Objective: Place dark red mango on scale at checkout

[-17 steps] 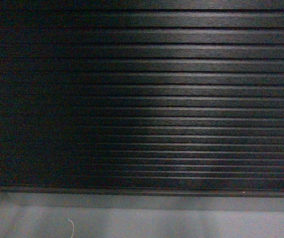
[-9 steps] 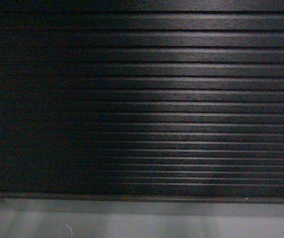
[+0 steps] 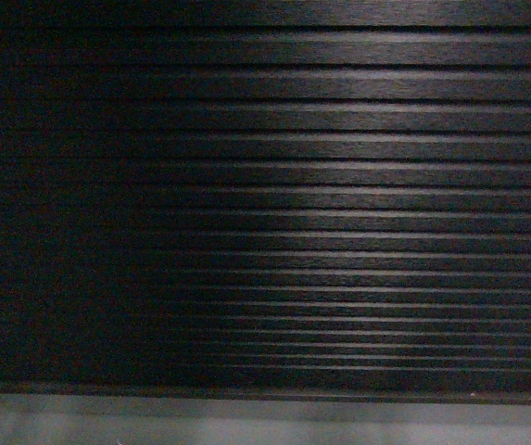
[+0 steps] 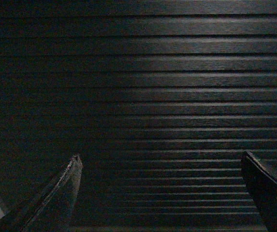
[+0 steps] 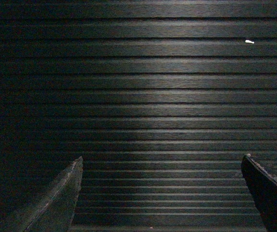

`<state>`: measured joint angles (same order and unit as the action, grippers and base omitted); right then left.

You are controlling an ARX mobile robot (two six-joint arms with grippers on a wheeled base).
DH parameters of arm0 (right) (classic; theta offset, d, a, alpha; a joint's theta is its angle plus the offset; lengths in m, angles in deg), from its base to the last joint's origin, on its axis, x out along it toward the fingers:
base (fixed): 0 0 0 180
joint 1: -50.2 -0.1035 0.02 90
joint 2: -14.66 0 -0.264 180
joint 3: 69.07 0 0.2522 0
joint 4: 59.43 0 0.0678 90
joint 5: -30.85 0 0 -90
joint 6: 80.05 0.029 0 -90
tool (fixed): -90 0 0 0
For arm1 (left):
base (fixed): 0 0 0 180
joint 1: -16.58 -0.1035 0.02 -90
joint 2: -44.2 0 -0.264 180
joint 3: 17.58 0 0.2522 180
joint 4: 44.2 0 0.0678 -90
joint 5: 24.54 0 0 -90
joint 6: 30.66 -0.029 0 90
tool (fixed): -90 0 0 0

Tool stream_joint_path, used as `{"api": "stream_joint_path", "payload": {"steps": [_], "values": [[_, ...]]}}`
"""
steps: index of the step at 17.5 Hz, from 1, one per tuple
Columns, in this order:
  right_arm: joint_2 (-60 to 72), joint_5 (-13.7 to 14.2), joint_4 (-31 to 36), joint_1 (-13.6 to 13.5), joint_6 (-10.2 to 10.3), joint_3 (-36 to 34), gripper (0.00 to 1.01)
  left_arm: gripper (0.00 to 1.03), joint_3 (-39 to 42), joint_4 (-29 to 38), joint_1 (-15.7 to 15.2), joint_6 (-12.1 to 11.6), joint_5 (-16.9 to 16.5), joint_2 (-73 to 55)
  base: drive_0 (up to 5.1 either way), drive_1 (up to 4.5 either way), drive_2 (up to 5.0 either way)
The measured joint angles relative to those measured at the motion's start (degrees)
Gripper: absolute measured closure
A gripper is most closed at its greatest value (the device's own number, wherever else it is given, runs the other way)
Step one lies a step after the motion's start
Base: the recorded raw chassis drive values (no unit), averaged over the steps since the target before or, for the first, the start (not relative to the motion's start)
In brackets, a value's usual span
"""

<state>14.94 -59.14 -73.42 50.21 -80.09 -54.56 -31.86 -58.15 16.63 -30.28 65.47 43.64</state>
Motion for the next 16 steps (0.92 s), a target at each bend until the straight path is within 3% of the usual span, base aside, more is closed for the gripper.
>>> {"api": "stream_joint_path", "payload": {"steps": [16], "values": [[0.0, -0.09, 0.0, 0.0, -0.07, 0.0, 0.03, 0.05, 0.0, -0.02, 0.0, -0.37, 0.02, 0.0, 0.0, 0.0, 0.0]]}}
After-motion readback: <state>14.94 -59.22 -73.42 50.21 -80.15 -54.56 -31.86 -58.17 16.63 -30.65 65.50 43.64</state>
